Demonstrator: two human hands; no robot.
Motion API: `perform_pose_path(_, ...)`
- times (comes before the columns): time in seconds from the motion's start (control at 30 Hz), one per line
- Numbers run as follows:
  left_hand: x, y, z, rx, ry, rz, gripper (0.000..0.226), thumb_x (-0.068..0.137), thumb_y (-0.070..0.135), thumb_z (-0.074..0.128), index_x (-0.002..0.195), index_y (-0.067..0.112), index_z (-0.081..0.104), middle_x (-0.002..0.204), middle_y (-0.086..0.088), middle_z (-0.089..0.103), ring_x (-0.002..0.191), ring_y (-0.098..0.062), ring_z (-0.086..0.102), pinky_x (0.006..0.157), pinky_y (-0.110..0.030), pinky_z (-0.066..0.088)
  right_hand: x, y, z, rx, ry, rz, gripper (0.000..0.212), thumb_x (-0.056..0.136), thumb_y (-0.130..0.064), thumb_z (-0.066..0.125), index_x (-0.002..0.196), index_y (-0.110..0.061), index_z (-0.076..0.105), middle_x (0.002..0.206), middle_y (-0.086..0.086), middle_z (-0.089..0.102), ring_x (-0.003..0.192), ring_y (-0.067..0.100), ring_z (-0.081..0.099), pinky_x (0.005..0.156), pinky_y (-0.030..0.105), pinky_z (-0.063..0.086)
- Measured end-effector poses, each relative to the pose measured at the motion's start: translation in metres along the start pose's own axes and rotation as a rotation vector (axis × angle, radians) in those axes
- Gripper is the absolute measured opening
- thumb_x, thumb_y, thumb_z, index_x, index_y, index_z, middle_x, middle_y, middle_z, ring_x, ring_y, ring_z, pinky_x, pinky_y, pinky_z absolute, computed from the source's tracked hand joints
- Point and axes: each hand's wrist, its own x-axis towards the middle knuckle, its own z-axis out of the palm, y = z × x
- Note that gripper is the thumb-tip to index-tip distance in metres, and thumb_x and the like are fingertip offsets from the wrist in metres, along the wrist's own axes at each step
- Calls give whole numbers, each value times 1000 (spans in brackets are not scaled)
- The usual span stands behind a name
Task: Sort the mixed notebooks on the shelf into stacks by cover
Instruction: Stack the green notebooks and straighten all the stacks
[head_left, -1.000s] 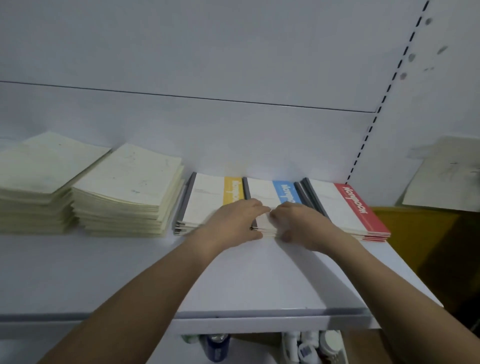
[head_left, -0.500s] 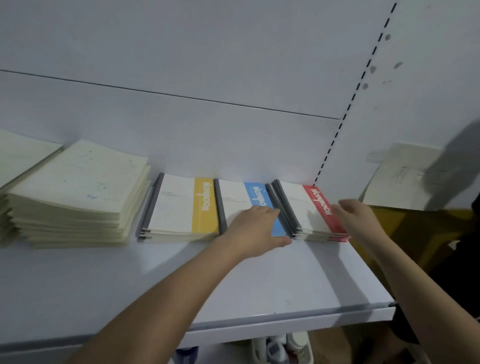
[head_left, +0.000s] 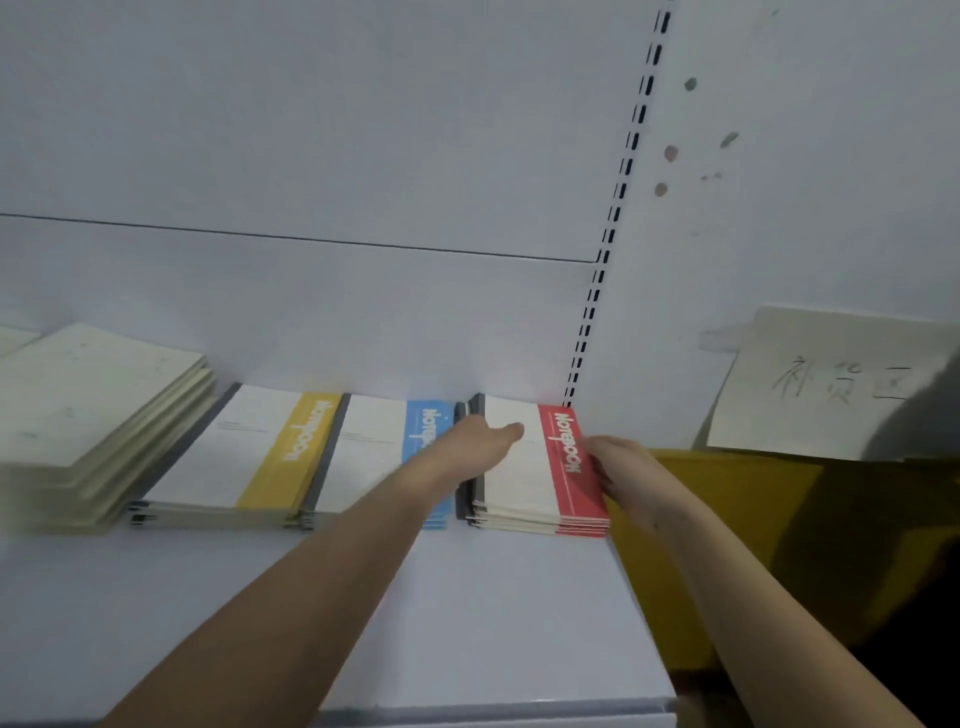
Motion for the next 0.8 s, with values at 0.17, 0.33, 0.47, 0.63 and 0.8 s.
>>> perform_pose_path(0.17, 20, 17, 14, -176, 83, -105, 70, 99, 44, 42, 153, 5, 19, 160, -8, 22, 144, -29, 27, 111, -37, 27, 17, 1, -11, 103, -121, -12, 25, 101, -26, 48, 105, -5, 61, 91, 7, 76, 83, 21, 74, 67, 28, 53)
perform_pose_path(0.33, 33, 16, 22, -263, 167, -157, 64, 98, 39, 48, 147, 2, 31, 152, -10, 37, 136, -29, 39, 101, -31, 33, 26, 8, 10, 91, -70, -66, 25, 99, -35, 51, 115, -18, 60, 99, 6, 74, 84, 27, 73, 80, 45, 59)
perform_pose_path(0.47, 35, 14, 20, -358, 167, -185, 63, 92, 43, 54, 140, 4, 44, 143, -10, 50, 128, -28, 49, 109, -37, 38, 25, 6, 10, 113, -67, -64, 24, 99, -35, 51, 113, -17, 60, 95, 5, 74, 81, 26, 73, 75, 42, 60)
perform_pose_path(0.63, 33, 19, 23, -285, 169, -119, 66, 96, 43, 47, 148, 5, 32, 150, -9, 40, 135, -28, 40, 104, -35, 34, 22, 1, 7, 130, -65, -24, 24, 100, -32, 50, 107, -12, 62, 90, 7, 75, 81, 28, 73, 78, 42, 58)
perform_pose_path(0.8, 10, 15, 8, -80, 237, 23, 67, 102, 42, 37, 153, 6, 13, 160, -9, 20, 145, -25, 24, 112, -34, 24, 19, -3, 18, 78, -4, 6, 23, 100, -33, 50, 108, -14, 59, 91, 6, 73, 78, 27, 72, 65, 35, 57)
